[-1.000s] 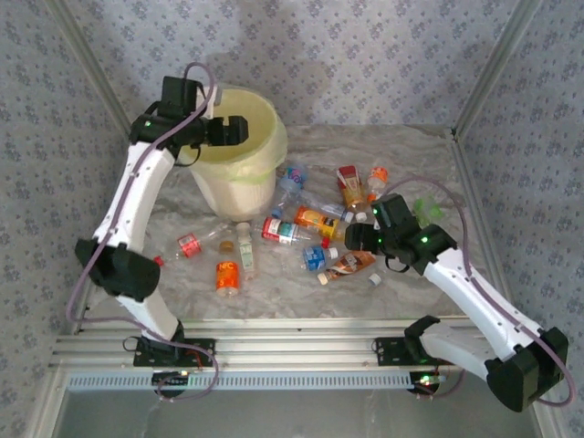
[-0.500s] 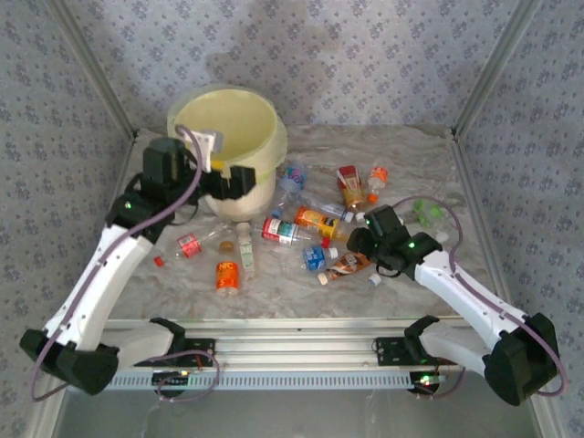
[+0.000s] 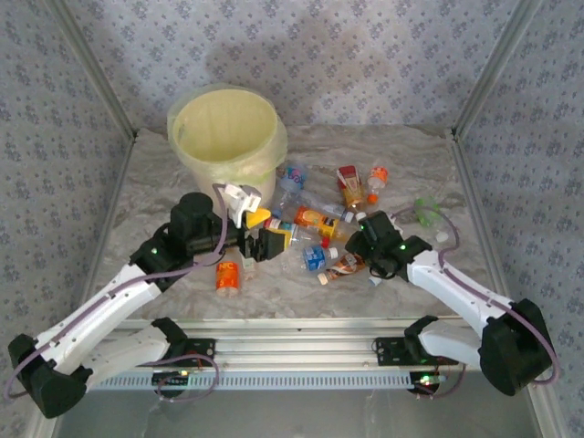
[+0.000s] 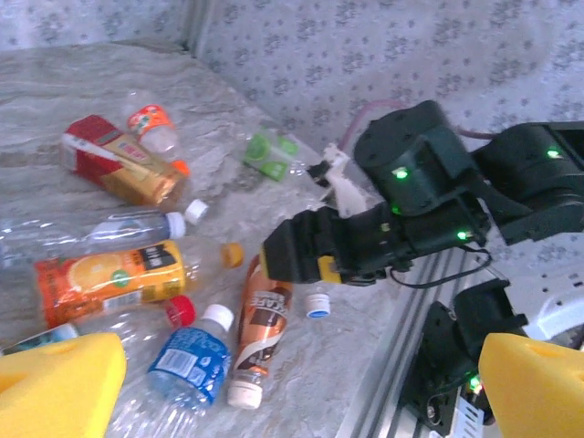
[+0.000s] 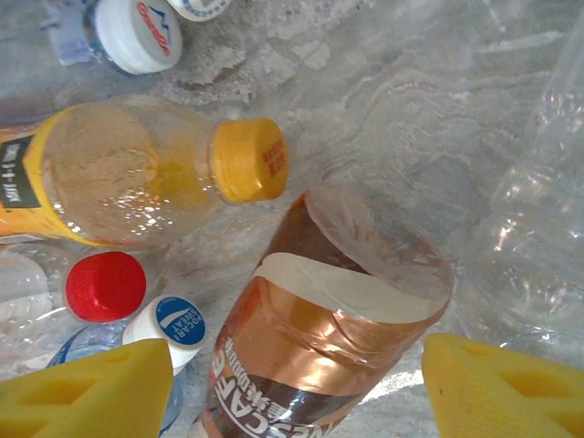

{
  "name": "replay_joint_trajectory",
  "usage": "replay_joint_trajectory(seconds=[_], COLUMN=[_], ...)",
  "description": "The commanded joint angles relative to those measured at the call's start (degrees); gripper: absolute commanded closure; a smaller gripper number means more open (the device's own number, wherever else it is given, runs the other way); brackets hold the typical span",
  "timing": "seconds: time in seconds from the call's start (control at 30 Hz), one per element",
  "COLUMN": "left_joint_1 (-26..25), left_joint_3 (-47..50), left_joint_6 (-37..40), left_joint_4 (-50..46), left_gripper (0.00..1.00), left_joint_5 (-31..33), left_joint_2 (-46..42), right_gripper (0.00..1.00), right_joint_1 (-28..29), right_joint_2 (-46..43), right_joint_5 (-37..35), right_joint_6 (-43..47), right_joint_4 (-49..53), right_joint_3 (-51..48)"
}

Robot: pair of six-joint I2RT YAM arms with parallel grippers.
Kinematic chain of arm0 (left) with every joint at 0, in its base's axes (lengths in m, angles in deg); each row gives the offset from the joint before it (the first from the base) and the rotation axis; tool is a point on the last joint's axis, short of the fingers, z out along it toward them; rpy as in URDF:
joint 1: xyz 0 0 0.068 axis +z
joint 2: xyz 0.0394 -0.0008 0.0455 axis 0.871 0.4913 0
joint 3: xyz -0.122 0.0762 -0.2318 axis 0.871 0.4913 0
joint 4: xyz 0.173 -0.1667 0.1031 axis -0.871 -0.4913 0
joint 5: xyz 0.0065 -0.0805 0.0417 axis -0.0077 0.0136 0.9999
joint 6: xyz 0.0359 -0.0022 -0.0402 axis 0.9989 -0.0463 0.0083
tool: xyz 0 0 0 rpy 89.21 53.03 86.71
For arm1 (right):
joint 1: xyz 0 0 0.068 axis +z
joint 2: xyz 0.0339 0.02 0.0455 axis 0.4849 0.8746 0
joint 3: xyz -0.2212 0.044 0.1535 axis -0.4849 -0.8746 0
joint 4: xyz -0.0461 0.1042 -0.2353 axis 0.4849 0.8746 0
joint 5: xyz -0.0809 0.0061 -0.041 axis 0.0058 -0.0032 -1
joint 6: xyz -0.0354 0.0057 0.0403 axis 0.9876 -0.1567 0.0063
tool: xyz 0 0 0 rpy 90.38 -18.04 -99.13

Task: Put the plastic bottles in the bin

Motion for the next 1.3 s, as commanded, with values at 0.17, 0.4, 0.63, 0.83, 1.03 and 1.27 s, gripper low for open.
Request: replay_joint_trajectory(seconds=[0.17, 0.4, 0.63, 0.83, 1.03, 1.27], left_joint_1=[-3.5, -6.8, -9.2, -9.9, -10.6, -10.6], left_joint_3=[2.0, 2.8, 3.7, 3.7, 3.3, 2.7], left_joint_6=[-0.7, -0.9, -0.9, -1.3, -1.5, -1.5], left_joint_4=[6.9, 8.2, 8.8, 8.9, 9.5, 7.9], left_gripper=[0.00, 0.00, 0.00, 0.00, 0.00, 0.00], left_joint_5=[-1.5, -0.8, 0.5, 0.9, 0.8, 1.7], left_joint_2=[0.8, 3.4, 5.5, 7.0, 8.5, 9.0], right_gripper=[0.24, 0.25, 0.26, 0.27, 0.28, 0.28], right_joint_1=[0.5, 0.4, 0.2, 0.1, -0.3, -0.4], right_joint_2=[0.3, 1.8, 3.5, 4.4, 5.4, 6.3], right_joint_5=[-2.8, -4.1, -4.1, -4.4, -3.7, -4.2], right_joint_6=[-6.9, -7.1, -6.4, -5.1, -3.8, -1.9], right_joint_4=[-4.0, -6.4, -7.8, -8.5, -12.7, -14.7], right_joint_3=[-4.1, -5.0, -5.4, -5.7, -7.3, -7.6])
